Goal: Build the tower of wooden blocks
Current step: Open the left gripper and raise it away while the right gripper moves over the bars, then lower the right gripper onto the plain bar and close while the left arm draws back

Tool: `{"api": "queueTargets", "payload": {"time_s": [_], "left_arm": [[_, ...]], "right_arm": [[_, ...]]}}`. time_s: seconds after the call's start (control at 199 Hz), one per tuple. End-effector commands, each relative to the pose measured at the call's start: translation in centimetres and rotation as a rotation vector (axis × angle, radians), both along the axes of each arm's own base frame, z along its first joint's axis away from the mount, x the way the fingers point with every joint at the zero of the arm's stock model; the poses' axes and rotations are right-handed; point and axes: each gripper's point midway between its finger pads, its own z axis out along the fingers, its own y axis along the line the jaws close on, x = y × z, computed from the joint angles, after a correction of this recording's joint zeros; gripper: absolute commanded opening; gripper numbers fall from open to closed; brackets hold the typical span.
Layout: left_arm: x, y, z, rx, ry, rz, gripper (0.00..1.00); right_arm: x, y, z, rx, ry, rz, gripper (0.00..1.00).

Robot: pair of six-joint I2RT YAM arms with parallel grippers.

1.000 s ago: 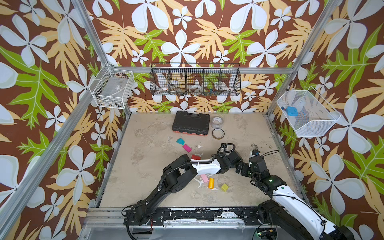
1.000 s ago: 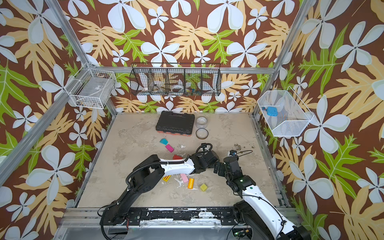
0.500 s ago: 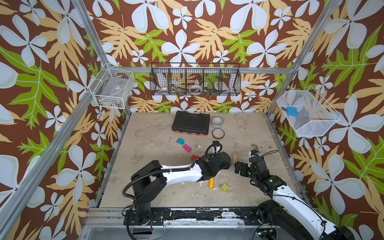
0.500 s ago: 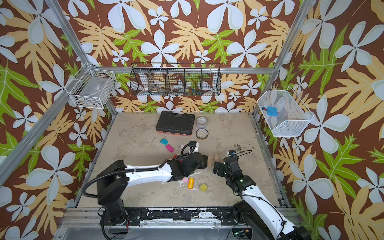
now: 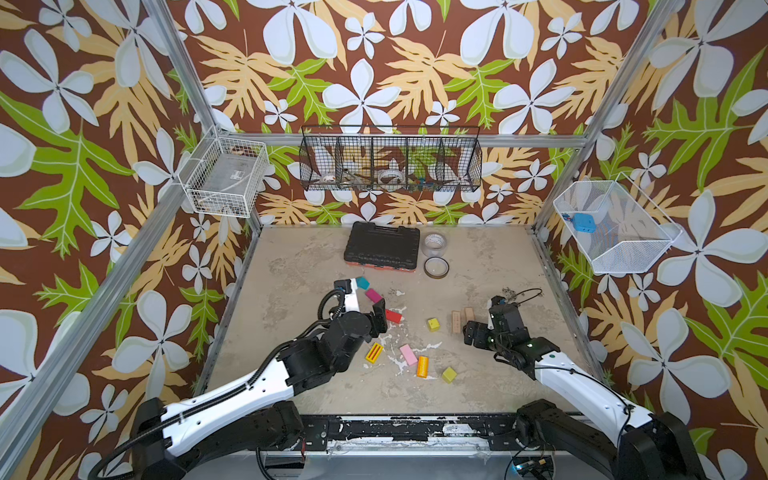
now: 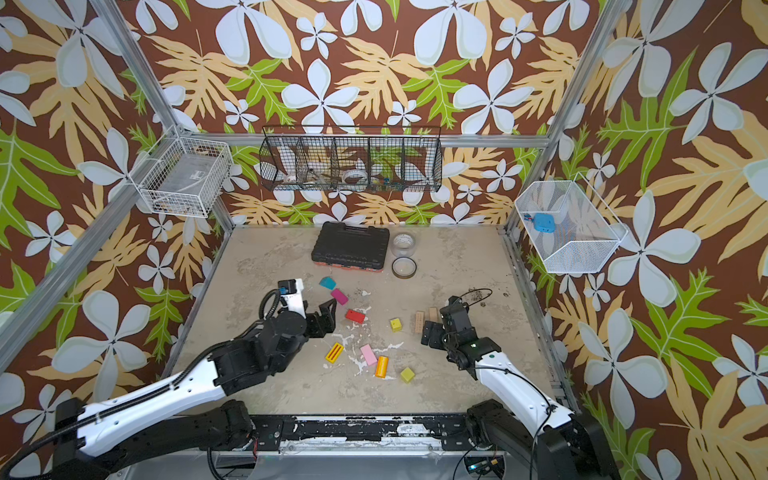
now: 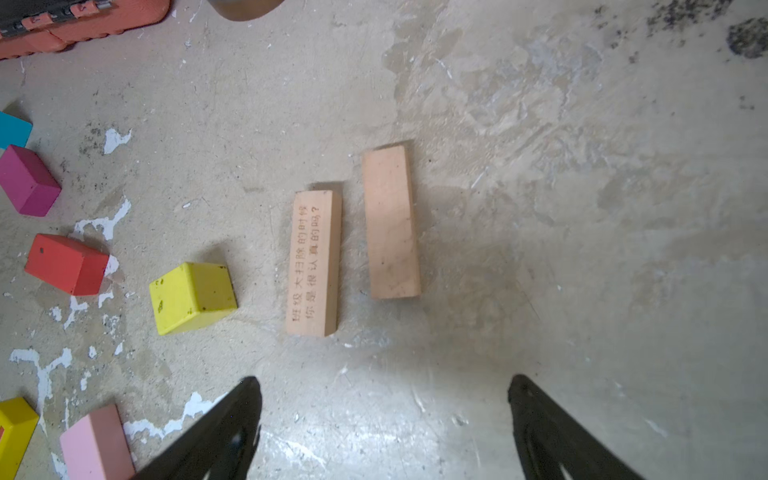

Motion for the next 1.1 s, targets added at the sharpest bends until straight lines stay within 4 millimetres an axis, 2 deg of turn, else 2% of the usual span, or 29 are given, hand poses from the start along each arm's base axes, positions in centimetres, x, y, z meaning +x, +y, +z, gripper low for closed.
{"api": "queueTargets", "payload": {"time_s": [0.0,0.11,0.155,0.276,0.381,0.582,0.657,0.782,0.917,1.098], "left_arm": [[-2.7,5.7,0.8,-0.055,0.131,0.151,1.0],[-4.7,7.3,6.5,-0.16,0.069,0.068,1.0],[-5.3,7.7,8.2,-0.189,0.044,0.042,1.0],[-6.2,8.8,10.7,-0.228,0.02,0.023,1.0],[-6.0,8.8,11.0,-0.234,0.008,0.032,1.0],[-5.3,8.0,12.9,-0.181,-0.017,0.023,1.0],[-4.9,8.7,12.8,-0.158,-0.02,0.076,1.0],[-4.8,8.5,13.2,-0.162,-0.032,0.07,1.0],[-4.6,9.7,13.5,-0.176,-0.054,0.135,1.0],[-4.5,9.3,12.9,-0.159,-0.048,0.117,1.0]], "right_arm": [[0.9,0.5,0.1,-0.007,0.009,0.023,0.91],[1.3,0.5,-0.8,-0.048,0.068,0.035,0.82],[1.5,0.0,-1.2,-0.082,0.086,0.025,0.8],[2.1,-1.1,-1.4,-0.156,0.09,-0.003,0.8],[2.9,-1.2,-1.8,-0.191,0.103,-0.002,0.79],[4.4,-1.0,-3.2,-0.236,0.16,0.008,0.7],[4.8,-1.2,-3.7,-0.258,0.173,0.007,0.7],[4.9,-1.4,-4.6,-0.267,0.203,0.008,0.66],[5.0,-1.4,-4.8,-0.263,0.211,0.014,0.6],[5.0,-1.0,-5.1,-0.252,0.221,0.029,0.55]]}}
